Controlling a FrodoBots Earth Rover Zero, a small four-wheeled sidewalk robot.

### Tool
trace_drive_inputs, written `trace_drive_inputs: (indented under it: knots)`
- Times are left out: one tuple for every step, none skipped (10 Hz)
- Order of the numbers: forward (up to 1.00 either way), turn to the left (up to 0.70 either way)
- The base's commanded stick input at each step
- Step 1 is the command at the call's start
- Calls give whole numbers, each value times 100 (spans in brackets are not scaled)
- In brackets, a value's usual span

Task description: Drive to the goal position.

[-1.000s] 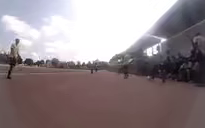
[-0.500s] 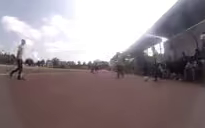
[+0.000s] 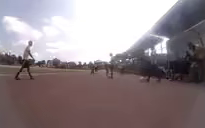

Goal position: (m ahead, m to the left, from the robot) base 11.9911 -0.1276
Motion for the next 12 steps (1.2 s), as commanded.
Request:
trace_drive_inputs:
  knots:
    - [70,0]
    - [70,0]
    - [70,0]
    - [70,0]
    - [70,0]
    - [70,-16]
    - [70,-29]
    - [70,-35]
    - [70,-33]
    - [70,-11]
    - [70,0]
    - [70,0]
